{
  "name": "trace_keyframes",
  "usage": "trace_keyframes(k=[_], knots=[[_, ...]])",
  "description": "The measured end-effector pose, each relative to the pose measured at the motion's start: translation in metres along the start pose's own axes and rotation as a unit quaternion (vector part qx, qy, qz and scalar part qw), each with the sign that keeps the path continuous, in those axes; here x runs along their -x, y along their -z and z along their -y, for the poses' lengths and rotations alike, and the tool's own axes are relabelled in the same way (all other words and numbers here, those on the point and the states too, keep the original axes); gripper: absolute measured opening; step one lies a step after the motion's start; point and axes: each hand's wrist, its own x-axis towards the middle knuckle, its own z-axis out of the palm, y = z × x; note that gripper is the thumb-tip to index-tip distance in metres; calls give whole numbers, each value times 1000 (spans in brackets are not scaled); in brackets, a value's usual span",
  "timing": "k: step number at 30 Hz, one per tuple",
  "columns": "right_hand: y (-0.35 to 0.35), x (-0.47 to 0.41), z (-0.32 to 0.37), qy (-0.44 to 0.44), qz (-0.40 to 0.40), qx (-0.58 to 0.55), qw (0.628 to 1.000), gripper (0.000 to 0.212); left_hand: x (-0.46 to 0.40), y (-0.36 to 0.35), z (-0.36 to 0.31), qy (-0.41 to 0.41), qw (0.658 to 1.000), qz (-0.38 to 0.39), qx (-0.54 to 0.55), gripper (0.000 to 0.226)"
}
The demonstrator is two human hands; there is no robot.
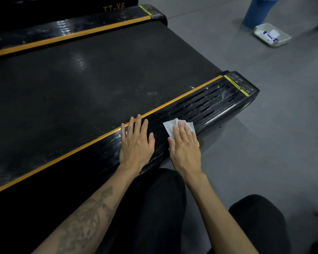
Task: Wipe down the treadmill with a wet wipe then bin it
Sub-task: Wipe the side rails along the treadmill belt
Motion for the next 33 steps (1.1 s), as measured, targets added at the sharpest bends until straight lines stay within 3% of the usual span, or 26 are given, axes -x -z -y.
trace_keyframes(k=[9, 12, 17, 23, 28, 33], knots=[[0, -19, 7, 33, 39, 10, 999, 71, 0, 1, -1, 1, 1000, 3, -2, 63], [-4, 1, 15, 6, 19, 4, 1000, 68, 0, 0, 0, 2, 1000, 2, -6, 63], [-3, -18, 15, 49, 39, -9, 998, 66, -1, 1, -2, 2, 1000, 8, -4, 62], [-5, 0, 13, -4, 5, -5, 1000, 63, -1, 1, -1, 6, 1000, 9, 0, 61], [0, -19, 9, 56, 50, 2, 997, 64, -1, 2, -2, 5, 1000, 10, -1, 57], [-2, -8, 2, 8, 7, 6, 1000, 57, -1, 0, 0, 6, 1000, 8, -6, 56]])
